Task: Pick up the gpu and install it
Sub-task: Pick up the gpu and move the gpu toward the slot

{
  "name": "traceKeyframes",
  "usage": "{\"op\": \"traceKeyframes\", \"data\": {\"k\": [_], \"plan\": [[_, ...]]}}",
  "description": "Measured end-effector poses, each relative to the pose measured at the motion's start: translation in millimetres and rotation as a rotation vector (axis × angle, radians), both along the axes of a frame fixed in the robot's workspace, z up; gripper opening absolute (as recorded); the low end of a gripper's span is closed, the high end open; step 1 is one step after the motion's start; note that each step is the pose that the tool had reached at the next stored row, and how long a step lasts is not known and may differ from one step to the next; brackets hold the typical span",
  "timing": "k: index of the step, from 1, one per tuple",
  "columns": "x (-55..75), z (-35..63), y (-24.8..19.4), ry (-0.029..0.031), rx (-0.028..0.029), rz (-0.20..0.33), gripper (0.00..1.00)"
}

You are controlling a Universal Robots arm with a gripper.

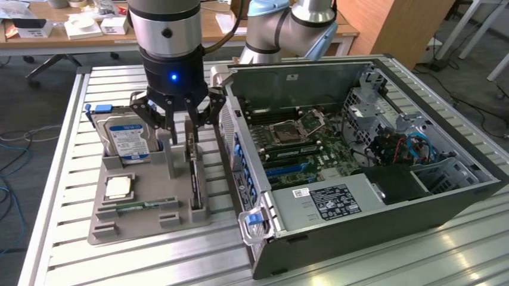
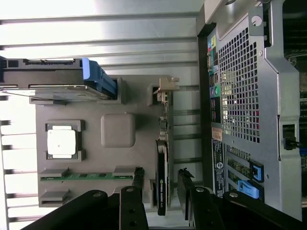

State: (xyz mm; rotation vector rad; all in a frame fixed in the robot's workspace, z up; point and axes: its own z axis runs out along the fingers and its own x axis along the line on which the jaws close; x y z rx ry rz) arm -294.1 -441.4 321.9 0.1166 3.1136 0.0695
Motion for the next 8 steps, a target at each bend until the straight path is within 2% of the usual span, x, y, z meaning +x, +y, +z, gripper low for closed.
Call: {"op": "traceKeyframes", "data": {"k": [8], "plan": [[0.0, -6.2, 0.0, 0.0001, -0.0001, 0.0, 0.41]]}}
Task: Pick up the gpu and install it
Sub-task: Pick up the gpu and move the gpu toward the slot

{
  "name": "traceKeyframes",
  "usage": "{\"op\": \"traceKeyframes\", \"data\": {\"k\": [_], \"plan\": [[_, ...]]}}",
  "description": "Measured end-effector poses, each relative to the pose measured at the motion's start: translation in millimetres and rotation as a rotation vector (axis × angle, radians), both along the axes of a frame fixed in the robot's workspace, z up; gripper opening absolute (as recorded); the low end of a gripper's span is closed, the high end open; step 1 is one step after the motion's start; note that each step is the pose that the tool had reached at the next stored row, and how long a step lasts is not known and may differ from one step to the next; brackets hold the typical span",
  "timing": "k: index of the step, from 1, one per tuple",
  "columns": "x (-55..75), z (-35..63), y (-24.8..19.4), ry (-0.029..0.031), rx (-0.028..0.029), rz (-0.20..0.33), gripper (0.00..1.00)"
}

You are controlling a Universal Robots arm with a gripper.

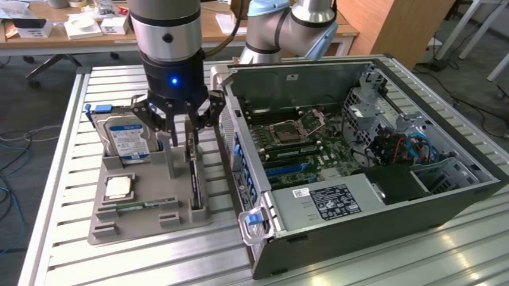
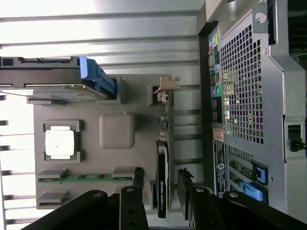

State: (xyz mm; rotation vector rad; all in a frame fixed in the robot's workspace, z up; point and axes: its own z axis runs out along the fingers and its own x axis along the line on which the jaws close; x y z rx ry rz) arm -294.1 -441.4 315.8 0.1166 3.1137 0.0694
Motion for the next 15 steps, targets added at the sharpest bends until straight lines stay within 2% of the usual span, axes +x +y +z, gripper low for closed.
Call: {"op": "traceKeyframes", "data": {"k": [6, 15], "plan": [[0.0, -8.8, 0.0, 0.0, 0.0, 0.0, 0.41], [0.0, -9.3, 0.0, 0.0, 0.0, 0.0, 0.41]]}}
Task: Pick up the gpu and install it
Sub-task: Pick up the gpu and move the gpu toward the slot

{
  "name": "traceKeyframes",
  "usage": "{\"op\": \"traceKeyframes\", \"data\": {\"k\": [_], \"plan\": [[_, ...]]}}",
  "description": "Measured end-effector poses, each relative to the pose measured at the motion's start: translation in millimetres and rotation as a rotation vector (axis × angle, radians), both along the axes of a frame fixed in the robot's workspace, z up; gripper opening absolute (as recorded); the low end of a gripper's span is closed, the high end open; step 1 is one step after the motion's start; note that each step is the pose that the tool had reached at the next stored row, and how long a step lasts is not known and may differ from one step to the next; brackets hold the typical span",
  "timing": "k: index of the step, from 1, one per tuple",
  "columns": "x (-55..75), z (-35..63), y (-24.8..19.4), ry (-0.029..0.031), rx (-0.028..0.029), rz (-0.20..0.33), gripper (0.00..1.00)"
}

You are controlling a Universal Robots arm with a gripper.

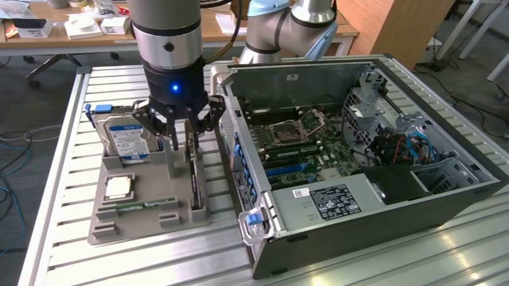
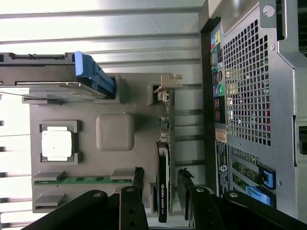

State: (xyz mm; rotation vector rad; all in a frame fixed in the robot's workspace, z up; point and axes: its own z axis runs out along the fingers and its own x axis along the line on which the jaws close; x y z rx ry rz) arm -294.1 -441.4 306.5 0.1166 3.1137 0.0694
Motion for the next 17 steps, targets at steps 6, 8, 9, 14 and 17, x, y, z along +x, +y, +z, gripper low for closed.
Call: {"op": "traceKeyframes", "data": {"k": [6, 8, 9, 14, 17], "plan": [[0.0, -2.0, 0.0, -0.0002, 0.0001, 0.0, 0.41], [0.0, -4.0, 0.0, -0.0001, 0.0001, 0.0, 0.41], [0.0, -5.0, 0.0, 0.0, 0.0, 0.0, 0.41], [0.0, -10.8, 0.0, 0.0, 0.0, 0.0, 0.41], [0.0, -14.3, 0.0, -0.0001, 0.0, 0.0, 0.41]]}}
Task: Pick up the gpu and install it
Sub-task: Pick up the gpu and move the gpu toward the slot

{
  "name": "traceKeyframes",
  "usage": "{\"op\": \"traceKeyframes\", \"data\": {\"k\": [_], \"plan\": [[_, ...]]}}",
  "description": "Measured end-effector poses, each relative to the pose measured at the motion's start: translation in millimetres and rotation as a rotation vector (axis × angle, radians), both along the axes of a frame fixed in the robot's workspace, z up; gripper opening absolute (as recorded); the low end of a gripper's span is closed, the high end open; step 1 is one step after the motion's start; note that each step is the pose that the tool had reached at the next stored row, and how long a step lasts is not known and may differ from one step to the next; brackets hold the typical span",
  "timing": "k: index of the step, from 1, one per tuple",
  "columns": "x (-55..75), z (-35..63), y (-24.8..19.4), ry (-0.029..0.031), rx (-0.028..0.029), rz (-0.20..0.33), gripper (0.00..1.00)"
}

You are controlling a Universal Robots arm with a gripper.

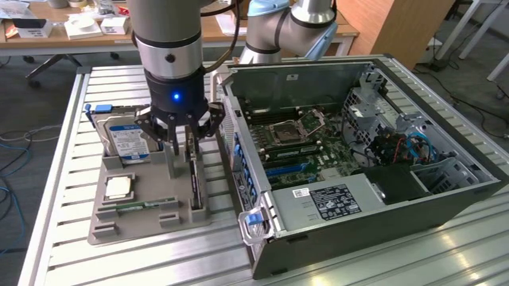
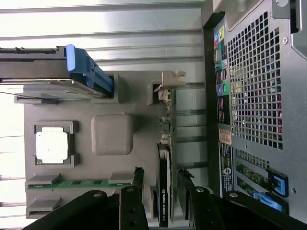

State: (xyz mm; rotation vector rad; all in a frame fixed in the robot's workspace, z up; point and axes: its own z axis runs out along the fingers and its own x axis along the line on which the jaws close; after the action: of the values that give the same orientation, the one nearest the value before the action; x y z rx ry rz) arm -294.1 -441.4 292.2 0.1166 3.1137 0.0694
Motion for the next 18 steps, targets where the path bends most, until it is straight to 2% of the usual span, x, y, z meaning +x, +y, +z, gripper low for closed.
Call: {"op": "traceKeyframes", "data": {"k": [18], "plan": [[4.8, -1.8, 0.0, 0.0001, 0.0, 0.0, 0.41]]}}
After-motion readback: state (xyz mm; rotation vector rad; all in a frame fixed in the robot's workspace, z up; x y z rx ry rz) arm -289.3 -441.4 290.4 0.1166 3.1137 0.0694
